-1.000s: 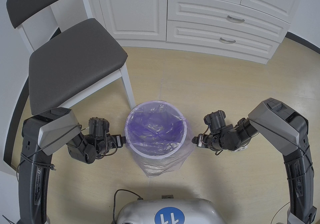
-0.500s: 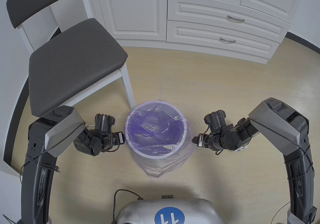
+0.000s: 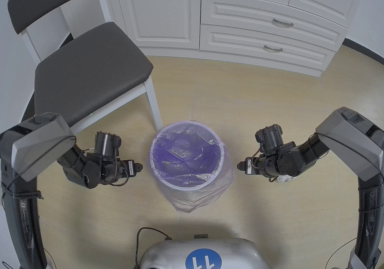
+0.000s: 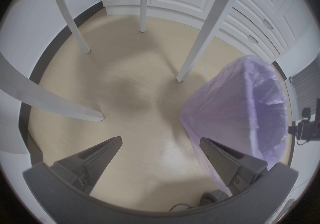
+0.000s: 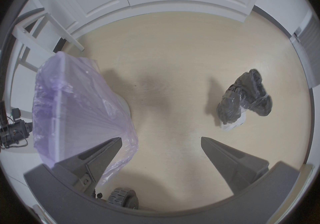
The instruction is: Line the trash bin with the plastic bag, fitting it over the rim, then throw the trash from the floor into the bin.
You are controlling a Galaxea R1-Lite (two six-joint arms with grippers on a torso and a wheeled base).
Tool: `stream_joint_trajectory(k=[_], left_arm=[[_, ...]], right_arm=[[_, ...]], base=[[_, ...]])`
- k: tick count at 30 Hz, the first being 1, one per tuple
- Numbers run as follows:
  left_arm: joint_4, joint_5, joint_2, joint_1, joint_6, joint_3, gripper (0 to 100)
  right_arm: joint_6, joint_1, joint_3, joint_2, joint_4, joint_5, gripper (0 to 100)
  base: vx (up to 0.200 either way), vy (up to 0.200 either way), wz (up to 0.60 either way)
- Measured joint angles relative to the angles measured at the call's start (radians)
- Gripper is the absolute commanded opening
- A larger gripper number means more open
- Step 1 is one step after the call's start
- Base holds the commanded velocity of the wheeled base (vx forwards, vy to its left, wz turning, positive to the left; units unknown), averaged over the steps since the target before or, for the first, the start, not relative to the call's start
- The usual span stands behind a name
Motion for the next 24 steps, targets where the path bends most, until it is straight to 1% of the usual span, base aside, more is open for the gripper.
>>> stream_joint_trajectory(k=[7,11,14,17,24], left_arm=[[0.014,0.002,-0.205,0.002,0.084,0.155,100],[0.023,0.006,-0.297,-0.038,0.114,0.202,100],[0.026,0.013,-0.334,-0.079,0.136,0.202,100],[0.036,0.039,-0.346,-0.113,0.148,0.186,100],[0.123,0.063,-0.339,-0.163,0.151,0.109,100]], right_arm=[[-0.05,-0.002,0.074,-0.097,-0.007,-0.001,100],[-0.059,0.005,0.1,-0.13,-0.008,0.002,100],[-0.06,0.011,0.109,-0.14,-0.008,0.006,100],[-0.057,0.014,0.113,-0.143,-0.009,0.014,100],[-0.053,0.017,0.113,-0.144,-0.008,0.053,100]], base=[[0.0,0.0,0.0],[0.0,0.0,0.0],[0.0,0.0,0.0],[0.0,0.0,0.0],[0.0,0.0,0.0]])
